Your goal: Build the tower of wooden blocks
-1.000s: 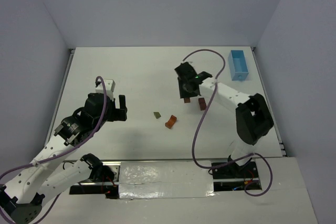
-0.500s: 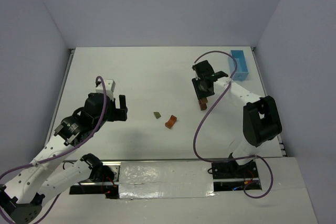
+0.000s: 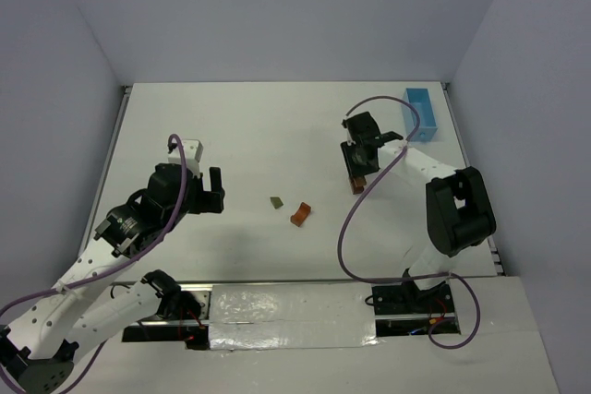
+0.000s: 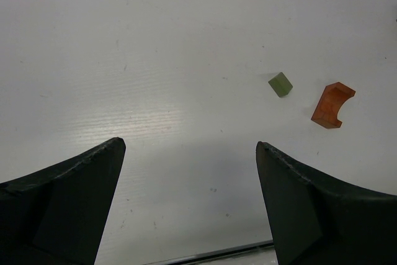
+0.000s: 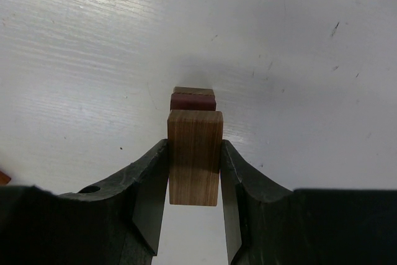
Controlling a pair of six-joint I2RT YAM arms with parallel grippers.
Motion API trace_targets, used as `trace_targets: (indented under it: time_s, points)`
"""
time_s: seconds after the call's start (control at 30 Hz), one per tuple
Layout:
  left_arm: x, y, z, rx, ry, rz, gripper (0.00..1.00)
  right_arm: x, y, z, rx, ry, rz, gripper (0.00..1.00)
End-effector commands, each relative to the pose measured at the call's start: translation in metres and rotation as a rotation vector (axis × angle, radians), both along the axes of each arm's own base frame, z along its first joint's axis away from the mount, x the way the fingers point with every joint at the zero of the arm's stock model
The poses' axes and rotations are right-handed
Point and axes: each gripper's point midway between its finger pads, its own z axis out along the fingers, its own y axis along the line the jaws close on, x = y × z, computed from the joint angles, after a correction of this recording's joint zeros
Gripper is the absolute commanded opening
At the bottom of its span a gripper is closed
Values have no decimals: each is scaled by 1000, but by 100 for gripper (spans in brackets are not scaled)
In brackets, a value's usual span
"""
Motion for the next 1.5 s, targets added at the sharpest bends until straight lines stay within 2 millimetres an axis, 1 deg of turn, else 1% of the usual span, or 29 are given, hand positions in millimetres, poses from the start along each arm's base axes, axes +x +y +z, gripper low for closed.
trace_targets:
  time_s: [0.0, 0.1, 0.43, 0.67, 0.9, 1.03, 1.13, 1.47]
  points:
    - [5, -3, 6, -9, -34, -12, 99, 10, 1, 10, 33, -66, -31, 23]
    - [5, -3, 7, -11, -35, -12, 99, 7, 3, 6, 43, -64, -26, 25]
    - [5, -4, 5, -7, -28, -15, 99, 6, 3, 4, 51, -68, -17, 32]
    - [5, -4, 4, -4, -24, -19, 99, 5, 2, 1, 48, -57, -15, 33]
    - [6, -5, 4, -4, -26, -21, 99, 3, 2, 0, 48, -46, -11, 38]
    - [5, -5, 4, -3, -24, -23, 100, 0, 1, -5, 41, -27, -8, 39]
    - [5, -5, 4, -4, -24, -24, 100, -1, 1, -6, 42, -22, -4, 41]
    - [5, -6, 5, -8, -28, -29, 100, -4, -3, -6, 20, -18, -18, 42]
